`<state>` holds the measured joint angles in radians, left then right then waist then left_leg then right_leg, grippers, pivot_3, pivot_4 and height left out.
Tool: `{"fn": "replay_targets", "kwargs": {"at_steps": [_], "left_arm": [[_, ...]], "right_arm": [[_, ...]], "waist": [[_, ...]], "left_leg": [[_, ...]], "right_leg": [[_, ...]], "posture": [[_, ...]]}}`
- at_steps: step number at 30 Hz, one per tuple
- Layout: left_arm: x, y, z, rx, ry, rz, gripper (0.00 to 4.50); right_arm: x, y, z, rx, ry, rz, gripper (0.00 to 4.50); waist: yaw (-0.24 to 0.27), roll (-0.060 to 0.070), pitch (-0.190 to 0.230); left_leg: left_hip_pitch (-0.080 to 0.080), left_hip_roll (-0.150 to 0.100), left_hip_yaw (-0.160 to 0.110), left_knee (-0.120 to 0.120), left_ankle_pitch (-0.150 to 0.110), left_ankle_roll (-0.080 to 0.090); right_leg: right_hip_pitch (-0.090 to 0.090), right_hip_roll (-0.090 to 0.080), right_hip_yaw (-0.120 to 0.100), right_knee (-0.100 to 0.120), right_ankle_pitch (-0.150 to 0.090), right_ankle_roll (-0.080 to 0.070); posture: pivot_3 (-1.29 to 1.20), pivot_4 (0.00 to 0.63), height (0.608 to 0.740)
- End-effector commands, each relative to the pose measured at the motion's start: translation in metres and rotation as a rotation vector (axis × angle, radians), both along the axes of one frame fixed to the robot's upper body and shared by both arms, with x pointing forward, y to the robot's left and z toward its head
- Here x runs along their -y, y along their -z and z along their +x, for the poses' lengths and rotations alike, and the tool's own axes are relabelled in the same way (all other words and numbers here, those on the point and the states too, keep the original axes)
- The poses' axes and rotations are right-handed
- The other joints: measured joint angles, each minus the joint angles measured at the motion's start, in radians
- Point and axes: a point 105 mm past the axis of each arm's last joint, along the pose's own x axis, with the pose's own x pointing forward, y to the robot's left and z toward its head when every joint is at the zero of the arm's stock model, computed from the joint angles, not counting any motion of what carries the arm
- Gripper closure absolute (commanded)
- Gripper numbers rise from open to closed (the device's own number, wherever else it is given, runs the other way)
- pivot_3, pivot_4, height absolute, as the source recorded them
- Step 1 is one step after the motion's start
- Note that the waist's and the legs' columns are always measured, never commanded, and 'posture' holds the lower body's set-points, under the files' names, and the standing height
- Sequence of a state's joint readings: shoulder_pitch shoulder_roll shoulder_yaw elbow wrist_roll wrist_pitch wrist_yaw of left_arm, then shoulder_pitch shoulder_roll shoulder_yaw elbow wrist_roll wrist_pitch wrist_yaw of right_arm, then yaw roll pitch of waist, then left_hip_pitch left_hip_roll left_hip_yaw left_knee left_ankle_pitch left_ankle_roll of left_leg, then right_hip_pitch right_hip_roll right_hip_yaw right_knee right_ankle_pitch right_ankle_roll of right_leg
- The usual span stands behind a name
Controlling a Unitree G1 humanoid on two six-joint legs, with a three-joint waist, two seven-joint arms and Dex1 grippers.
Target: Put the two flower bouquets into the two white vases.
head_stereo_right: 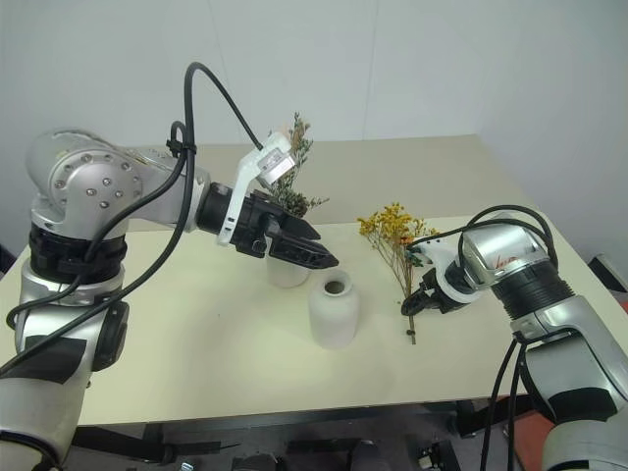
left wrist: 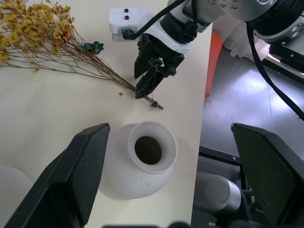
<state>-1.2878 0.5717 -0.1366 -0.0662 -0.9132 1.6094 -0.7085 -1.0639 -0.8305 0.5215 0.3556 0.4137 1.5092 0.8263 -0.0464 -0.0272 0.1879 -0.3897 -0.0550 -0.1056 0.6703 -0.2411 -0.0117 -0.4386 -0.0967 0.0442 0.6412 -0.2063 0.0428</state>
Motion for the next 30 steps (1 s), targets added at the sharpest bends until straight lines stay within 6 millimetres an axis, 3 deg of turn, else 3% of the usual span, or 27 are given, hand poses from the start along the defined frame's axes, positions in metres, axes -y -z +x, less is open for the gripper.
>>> {"fn": "replay_targets", "kwargs": {"at_steps": [1, 6, 7, 14, 19, 22, 25, 30], "left_arm": [[-0.003, -0.008, -0.008, 0.029, 0.029, -0.008, 0.00], [-0.007, -0.003, -0.009, 0.032, 0.026, 0.025, 0.00], [-0.008, -0.002, -0.009, 0.032, 0.025, 0.032, 0.00], [-0.013, 0.000, -0.007, 0.059, 0.040, 0.043, 0.00], [-0.020, 0.000, -0.008, 0.118, 0.091, 0.026, 0.00], [-0.025, 0.002, -0.017, 0.179, 0.181, 0.012, 0.00], [-0.028, 0.003, -0.025, 0.272, 0.256, -0.014, 0.00], [-0.037, 0.011, -0.027, 0.372, 0.287, -0.046, 0.00]], "right_arm": [[-0.002, -0.012, 0.004, 0.051, -0.027, 0.002, 2.60], [0.000, -0.015, 0.004, 0.075, -0.018, 0.012, 4.32], [0.001, -0.016, 0.005, 0.081, -0.005, 0.017, 4.49], [0.021, -0.034, 0.023, 0.208, 0.192, 0.081, 4.49], [0.037, -0.074, 0.044, 0.481, 0.347, 0.277, 4.49], [0.032, -0.114, 0.047, 0.762, 0.327, 0.417, 4.49], [0.019, -0.138, 0.037, 0.940, 0.226, 0.514, 4.49], [-0.007, -0.169, 0.010, 1.019, 0.041, 0.779, 4.49]], "waist": [[0.000, 0.000, 0.000], [0.001, 0.000, 0.000], [0.001, 0.000, 0.000], [0.001, 0.000, 0.000], [0.001, 0.000, 0.000], [-0.001, 0.000, 0.000], [-0.001, 0.000, 0.000], [0.001, 0.001, 0.000]], "left_leg": [[0.000, 0.000, 0.000, 0.000, 0.000, 0.000], [0.000, 0.000, 0.000, 0.000, 0.000, 0.000], [0.000, 0.000, 0.000, 0.000, 0.000, 0.000], [0.000, 0.000, 0.000, 0.000, 0.000, 0.000], [0.000, 0.000, 0.000, -0.001, 0.000, 0.000], [0.000, 0.000, 0.000, -0.002, 0.000, 0.000], [0.000, 0.001, 0.001, -0.003, 0.000, 0.000], [0.000, 0.001, 0.001, -0.003, 0.000, 0.000]], "right_leg": [[0.000, 0.000, 0.000, 0.000, 0.000, 0.000], [0.000, 0.000, 0.000, 0.000, 0.000, 0.000], [0.000, 0.000, 0.000, 0.000, 0.000, 0.000], [0.000, 0.000, 0.000, 0.000, 0.000, 0.000], [-0.001, 0.000, 0.001, 0.000, 0.000, -0.001], [-0.001, 0.000, 0.001, 0.000, 0.000, -0.001], [-0.001, 0.000, 0.001, 0.000, 0.000, -0.001], [-0.001, 0.000, 0.002, 0.000, 0.000, -0.001]], "posture": [[0.00, 0.150, 0.740], [0.00, 0.150, 0.740], [0.00, 0.150, 0.740], [0.00, 0.150, 0.740], [0.00, 0.150, 0.740], [0.00, 0.150, 0.740], [0.00, 0.150, 0.740], [0.00, 0.150, 0.740]]}}
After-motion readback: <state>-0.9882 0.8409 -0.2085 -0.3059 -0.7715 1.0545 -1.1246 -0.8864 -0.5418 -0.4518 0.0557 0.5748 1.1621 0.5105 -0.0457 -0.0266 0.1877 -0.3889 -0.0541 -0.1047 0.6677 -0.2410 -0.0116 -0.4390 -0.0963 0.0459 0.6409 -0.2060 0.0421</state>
